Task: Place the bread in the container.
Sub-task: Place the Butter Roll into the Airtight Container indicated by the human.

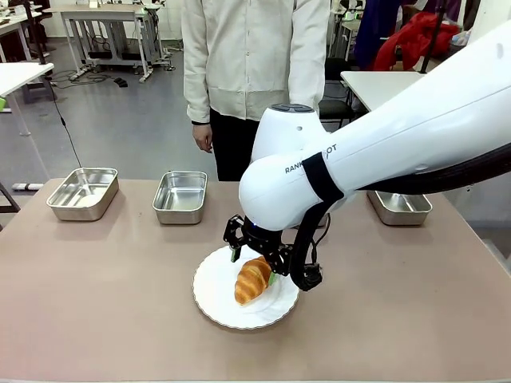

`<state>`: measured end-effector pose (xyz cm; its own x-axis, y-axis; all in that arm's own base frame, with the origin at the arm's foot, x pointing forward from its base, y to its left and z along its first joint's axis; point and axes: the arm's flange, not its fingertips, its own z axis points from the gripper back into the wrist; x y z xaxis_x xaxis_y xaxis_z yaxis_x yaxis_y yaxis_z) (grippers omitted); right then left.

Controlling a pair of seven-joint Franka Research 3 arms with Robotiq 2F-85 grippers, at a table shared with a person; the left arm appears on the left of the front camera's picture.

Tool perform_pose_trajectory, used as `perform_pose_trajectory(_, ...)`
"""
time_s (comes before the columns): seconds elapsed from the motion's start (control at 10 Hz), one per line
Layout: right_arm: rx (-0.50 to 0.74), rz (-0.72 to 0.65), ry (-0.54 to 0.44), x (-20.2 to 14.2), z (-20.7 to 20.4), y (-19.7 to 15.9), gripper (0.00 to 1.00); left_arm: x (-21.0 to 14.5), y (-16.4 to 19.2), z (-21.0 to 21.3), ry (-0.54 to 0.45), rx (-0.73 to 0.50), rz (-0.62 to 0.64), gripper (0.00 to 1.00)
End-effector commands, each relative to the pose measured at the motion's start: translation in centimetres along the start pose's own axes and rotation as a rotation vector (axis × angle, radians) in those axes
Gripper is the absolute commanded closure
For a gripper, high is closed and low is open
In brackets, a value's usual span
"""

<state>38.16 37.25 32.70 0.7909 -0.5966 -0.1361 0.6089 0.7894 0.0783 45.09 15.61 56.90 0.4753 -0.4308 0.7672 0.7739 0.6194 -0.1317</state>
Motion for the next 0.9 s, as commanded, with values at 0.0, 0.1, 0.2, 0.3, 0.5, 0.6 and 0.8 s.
perform_pose_trajectory(0.0, -0.040, -0.041, -0.021, -0.2, -0.6, 1.4, 0.00, 0.1, -0.2, 0.1, -0.005, -0.008, -0.010, 0.00)
perform_pose_trajectory(0.1, -0.047, -0.042, -0.017, -0.2, -1.1, 1.5, 0.00, 0.1, -0.2, 0.1, -0.005, -0.008, -0.010, 0.00)
perform_pose_trajectory(0.2, -0.053, -0.041, -0.014, -0.3, -1.5, 1.5, 0.00, 0.1, -0.2, 0.1, -0.005, -0.008, -0.010, 0.00)
perform_pose_trajectory(0.3, -0.056, -0.038, -0.004, -0.4, -1.8, 1.4, 0.00, 0.1, -0.2, 0.1, -0.005, -0.008, -0.010, 0.00)
perform_pose_trajectory(0.5, -0.064, -0.043, -0.003, -0.4, -2.4, 1.2, 0.00, 0.1, -0.2, 0.1, -0.005, -0.008, -0.010, 0.00)
perform_pose_trajectory(0.6, -0.066, -0.050, -0.010, -0.2, -2.6, 1.0, 0.00, 0.1, -0.2, 0.1, -0.005, -0.008, -0.010, 0.00)
perform_pose_trajectory(0.8, -0.064, -0.069, -0.026, 0.0, -2.7, 0.9, 0.20, 0.1, -0.2, 0.1, -0.005, -0.008, -0.010, 0.00)
